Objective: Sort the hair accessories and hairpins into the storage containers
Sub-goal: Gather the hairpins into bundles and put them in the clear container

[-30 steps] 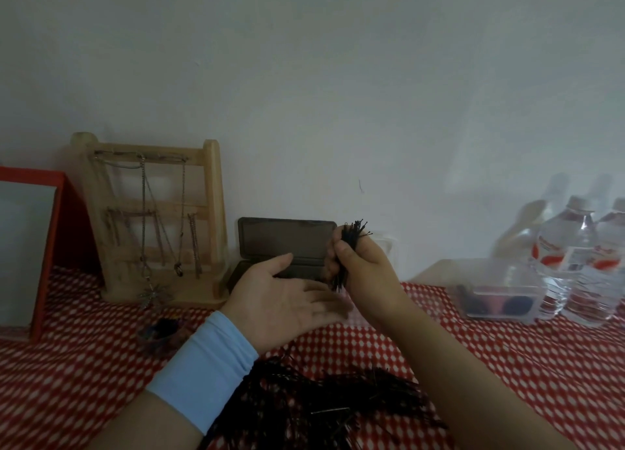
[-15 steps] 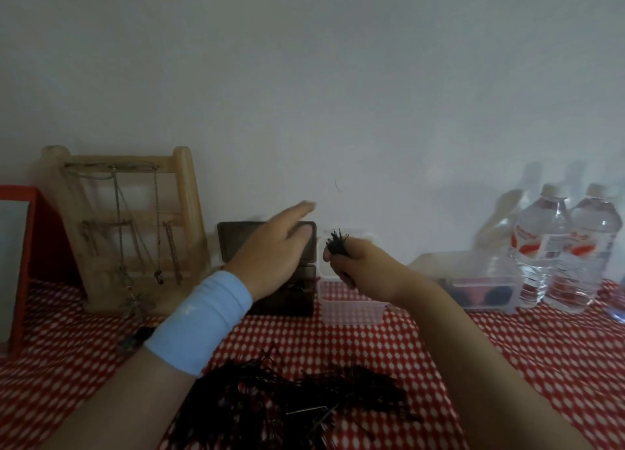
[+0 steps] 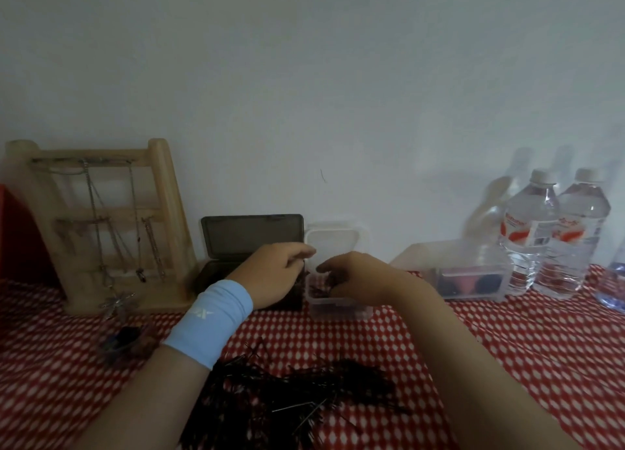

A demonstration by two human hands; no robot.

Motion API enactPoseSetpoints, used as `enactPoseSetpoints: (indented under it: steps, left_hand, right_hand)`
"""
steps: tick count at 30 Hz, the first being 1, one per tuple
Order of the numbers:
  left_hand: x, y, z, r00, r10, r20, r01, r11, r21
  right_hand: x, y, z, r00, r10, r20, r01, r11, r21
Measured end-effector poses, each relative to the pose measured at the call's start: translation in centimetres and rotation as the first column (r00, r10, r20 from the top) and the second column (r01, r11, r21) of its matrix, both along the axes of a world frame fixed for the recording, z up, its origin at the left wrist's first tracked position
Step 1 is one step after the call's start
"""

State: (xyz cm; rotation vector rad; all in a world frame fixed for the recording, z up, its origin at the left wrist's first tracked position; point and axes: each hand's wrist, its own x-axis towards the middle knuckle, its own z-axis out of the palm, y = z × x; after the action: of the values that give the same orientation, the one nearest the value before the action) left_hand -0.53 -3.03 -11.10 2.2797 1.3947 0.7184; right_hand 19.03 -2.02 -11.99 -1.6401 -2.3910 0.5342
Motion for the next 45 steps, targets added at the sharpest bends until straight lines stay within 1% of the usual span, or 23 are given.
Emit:
enactPoseSetpoints:
  steps: [3, 5, 7, 9, 10, 12, 14, 16, 18, 19, 20, 22, 24, 26, 28, 31, 33, 35, 36, 38, 40, 43, 45]
  left_hand:
    - [0.5, 0.3, -0.5, 1.0, 0.0, -0.028, 0.001, 0.999, 0.035]
    - [1.0, 0.3, -1.1, 0.996, -0.025, -0.083, 0.028, 0.999, 0.044]
    - [1.4, 0.3, -1.8, 0.971, -0.083, -0.223, 0.094, 0.995, 0.038]
    - [1.6, 0.3, -2.7, 0.903, -0.149, -0.404, 0.166, 0.986, 0.007]
    - [1.7, 0.3, -3.0, 0.866, -0.155, -0.475, 0.177, 0.984, 0.002]
    - [1.8, 0.4, -3.2, 0.838, -0.119, -0.532, 0.184, 0.98, 0.071]
    - [1.9, 0.6, -3.0, 0.87, -0.088, -0.484, 0.189, 0.968, 0.164]
    - [2.0, 0.8, -2.9, 0.888, -0.113, -0.446, 0.202, 0.967, 0.155]
    - [2.1, 1.1, -3.2, 0.839, -0.166, -0.518, 0.244, 0.966, 0.085]
    - [2.0, 1.2, -3.4, 0.811, -0.179, -0.557, 0.256, 0.965, 0.063]
    - [1.9, 1.2, -3.5, 0.804, -0.178, -0.568, 0.259, 0.964, 0.064]
    - [1.5, 1.0, -3.0, 0.87, -0.165, -0.464, 0.24, 0.965, 0.108]
    - [0.6, 0.4, -2.3, 0.938, -0.127, -0.323, 0.196, 0.961, 0.192]
    - [-0.6, -1.1, -1.8, 0.966, -0.076, -0.248, 0.14, 0.957, 0.255]
    - [-1.8, -2.9, -1.6, 0.973, -0.069, -0.219, 0.113, 0.973, 0.199]
    - [-2.4, -5.7, -1.8, 0.959, -0.136, -0.247, 0.146, 0.989, 0.025]
    - [-1.9, -7.1, -2.3, 0.942, -0.219, -0.256, 0.191, 0.973, -0.13]
    - [-1.1, -7.9, -3.2, 0.901, -0.311, -0.304, 0.257, 0.945, -0.204]
    - [-0.7, -8.3, -3.8, 0.873, -0.326, -0.363, 0.267, 0.942, -0.204]
    - [-0.2, -8.8, -4.8, 0.837, -0.269, -0.477, 0.246, 0.963, -0.111]
    - [-0.1, -8.7, -5.2, 0.868, -0.219, -0.446, 0.23, 0.973, -0.03]
    - [-0.6, -8.2, -5.1, 0.912, -0.245, -0.328, 0.238, 0.969, -0.062]
    - [-1.0, -8.0, -5.0, 0.916, -0.237, -0.324, 0.228, 0.971, -0.064]
  right_hand:
    - [1.2, 0.3, 0.2, 0.996, -0.024, -0.089, 0.028, 0.999, 0.045]
    - [1.4, 0.3, 0.5, 0.993, -0.034, -0.117, 0.043, 0.996, 0.078]
    - [1.5, 0.3, 0.7, 0.995, -0.059, -0.075, 0.067, 0.991, 0.113]
    - [1.4, 0.2, 0.6, 0.997, -0.072, 0.022, 0.069, 0.992, 0.109]
    - [1.2, 0.2, 0.6, 0.996, -0.061, 0.066, 0.056, 0.995, 0.081]
    - [0.7, 0.1, 0.3, 0.992, -0.018, 0.123, 0.017, 1.0, 0.008]
    - [0.6, -0.1, 0.3, 0.992, -0.007, 0.126, 0.009, 1.0, -0.017]
    - [0.9, -0.2, 0.6, 0.995, -0.049, 0.084, 0.048, 0.999, 0.018]
    - [1.2, -0.3, 0.8, 0.993, -0.064, 0.102, 0.06, 0.997, 0.042]
    - [1.2, -0.5, 0.9, 0.991, -0.054, 0.124, 0.051, 0.998, 0.024]
    - [1.1, -0.7, 1.0, 0.989, -0.037, 0.145, 0.038, 0.999, -0.003]
    - [0.8, -1.0, 1.4, 0.987, -0.028, 0.159, 0.027, 1.0, 0.013]
    - [0.3, -1.2, 2.3, 0.987, -0.044, 0.152, 0.026, 0.993, 0.115]
    - [-0.6, -1.6, 3.3, 0.991, -0.028, 0.132, 0.005, 0.986, 0.168]
    - [-1.9, -2.6, 3.7, 0.991, 0.044, 0.129, -0.058, 0.992, 0.108]
    - [-3.3, -4.6, 3.8, 0.963, 0.168, 0.211, -0.143, 0.981, -0.129]
    - [-3.4, -5.6, 3.6, 0.926, 0.207, 0.317, -0.13, 0.96, -0.249]
    - [-3.1, -6.3, 3.2, 0.886, 0.187, 0.425, -0.062, 0.954, -0.292]
    - [-3.0, -6.5, 2.8, 0.865, 0.175, 0.47, -0.023, 0.95, -0.31]
    - [-2.6, -7.5, 2.1, 0.844, 0.156, 0.514, 0.036, 0.938, -0.344]
    - [-2.4, -9.0, 1.6, 0.858, 0.123, 0.498, 0.059, 0.941, -0.334]
    - [-2.6, -10.8, 1.5, 0.875, 0.081, 0.477, 0.064, 0.958, -0.281]
    - [-3.0, -10.9, 1.3, 0.864, 0.088, 0.495, 0.053, 0.963, -0.264]
